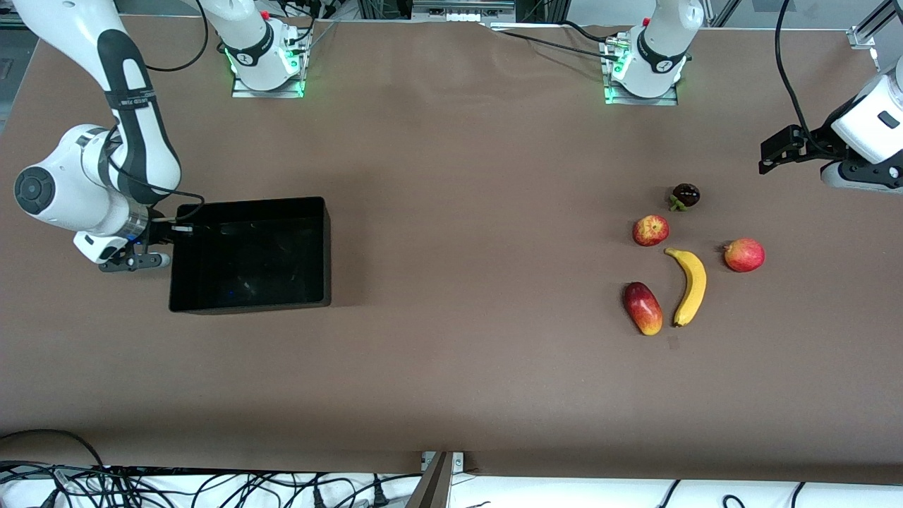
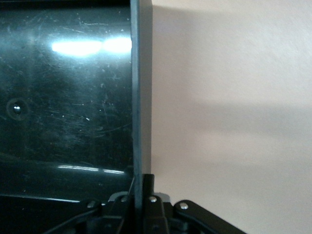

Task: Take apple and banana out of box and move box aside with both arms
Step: 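Drag the tray across the table away from the fruits with the right gripper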

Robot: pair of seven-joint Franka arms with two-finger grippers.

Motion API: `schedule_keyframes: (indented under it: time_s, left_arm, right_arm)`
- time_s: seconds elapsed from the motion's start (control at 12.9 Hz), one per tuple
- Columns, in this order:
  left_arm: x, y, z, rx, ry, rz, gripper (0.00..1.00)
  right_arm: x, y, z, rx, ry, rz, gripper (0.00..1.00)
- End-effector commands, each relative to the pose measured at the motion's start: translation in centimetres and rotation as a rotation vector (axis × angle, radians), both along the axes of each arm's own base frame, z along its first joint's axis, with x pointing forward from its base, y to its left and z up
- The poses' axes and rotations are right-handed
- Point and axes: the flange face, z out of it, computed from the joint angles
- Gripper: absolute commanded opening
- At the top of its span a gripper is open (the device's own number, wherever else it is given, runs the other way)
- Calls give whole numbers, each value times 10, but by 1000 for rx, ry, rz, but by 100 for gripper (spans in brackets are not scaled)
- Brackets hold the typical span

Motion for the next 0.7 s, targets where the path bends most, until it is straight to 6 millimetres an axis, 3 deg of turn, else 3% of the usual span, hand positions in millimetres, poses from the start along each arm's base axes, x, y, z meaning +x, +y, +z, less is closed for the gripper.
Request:
schedule_keyframes:
  time_s: [0.0,0.31,0.54,0.62]
  left_arm:
    - [1,-1,4,-3,4,2,100]
    - [2,-2,4,-3,1,1,100]
    - [1,-1,4,-3,3,2,100]
    - [2,0,4,-3,3,4,100]
  right_arm:
    - [0,-1,-9,21,-33,-11,0]
    - [0,-4,-30,45,-49,-57,0]
    - [1,-4,-32,43,-47,-55,0]
    - [5,-1,-28,46,-54,-50,22]
